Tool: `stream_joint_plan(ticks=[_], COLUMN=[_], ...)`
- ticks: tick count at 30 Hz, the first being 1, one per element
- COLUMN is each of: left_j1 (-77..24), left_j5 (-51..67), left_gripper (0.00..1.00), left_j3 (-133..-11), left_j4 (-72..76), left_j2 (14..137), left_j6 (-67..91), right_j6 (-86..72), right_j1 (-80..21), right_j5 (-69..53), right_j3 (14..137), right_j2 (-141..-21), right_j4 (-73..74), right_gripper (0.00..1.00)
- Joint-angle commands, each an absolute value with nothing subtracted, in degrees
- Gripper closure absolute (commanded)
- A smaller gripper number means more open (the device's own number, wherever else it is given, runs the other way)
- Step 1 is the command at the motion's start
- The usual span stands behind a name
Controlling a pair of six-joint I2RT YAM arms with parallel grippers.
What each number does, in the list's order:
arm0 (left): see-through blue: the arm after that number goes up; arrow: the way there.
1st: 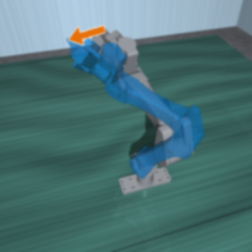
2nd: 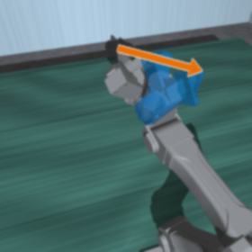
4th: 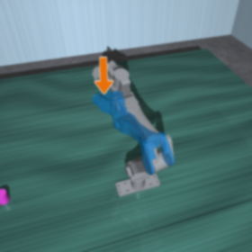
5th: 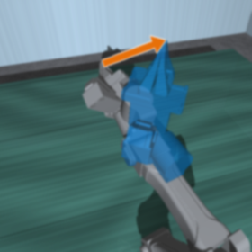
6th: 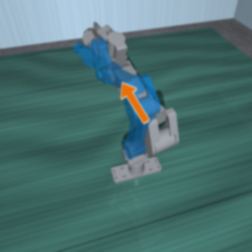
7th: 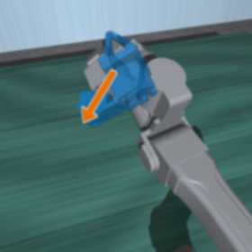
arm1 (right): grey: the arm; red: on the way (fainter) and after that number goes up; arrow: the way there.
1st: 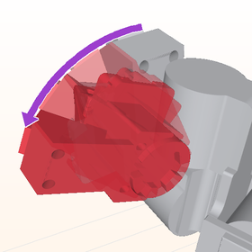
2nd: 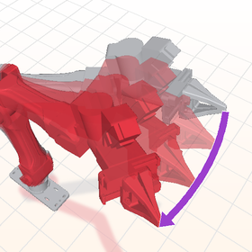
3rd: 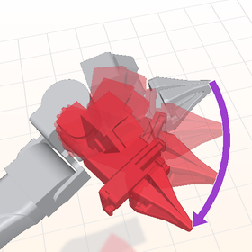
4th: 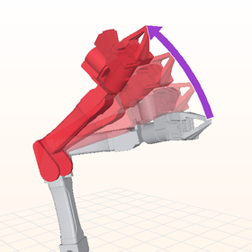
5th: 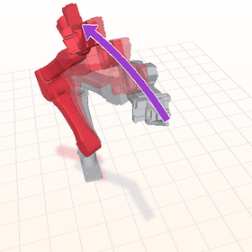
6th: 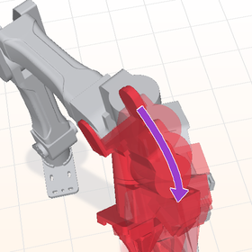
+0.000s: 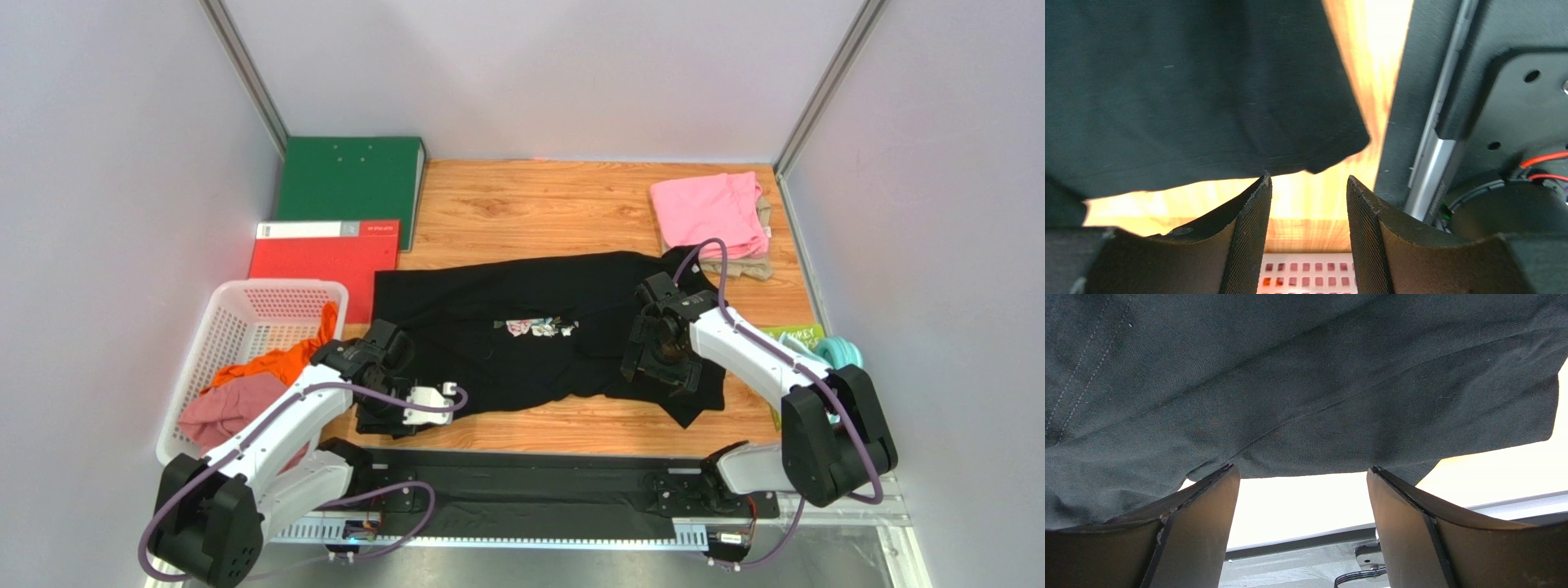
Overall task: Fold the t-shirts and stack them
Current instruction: Grap the side of the flattened tshirt closest away from the robot with both arms
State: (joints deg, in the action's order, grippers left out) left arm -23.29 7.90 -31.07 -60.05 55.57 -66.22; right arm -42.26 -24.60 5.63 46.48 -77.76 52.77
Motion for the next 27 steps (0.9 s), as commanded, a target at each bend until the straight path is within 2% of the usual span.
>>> stream_joint_plan(ticks=[1,9,20,27], left_j1=[-23.6,-26.6,-28.4,-28.4], left_j5=[10.1,12.7,10.4,10.3], left_gripper=[0.45,0.45,0.46,0.48], left_j3=[-30.1,-34.5,-35.0,-37.0], left_j4=[-60.7,-58.3,-57.9,-67.8], left_j2=[58.0,66.1,65.0,54.4], left_j6=[-69.8,-64.6,-61.4,-63.0], right_j6=[-43.1,-42.8,-42.7,-42.4], right_j1=[-24.5,-24.3,-24.2,-24.1], right_j5=[6.2,6.5,5.6,5.6], right_j3=[47.4,48.0,47.2,47.0], right_j2=[-76.6,-78.7,-79.1,-79.5], right_j4=[51.2,50.3,49.2,48.7], right_gripper=[0.18,0.18,0.17,0.17])
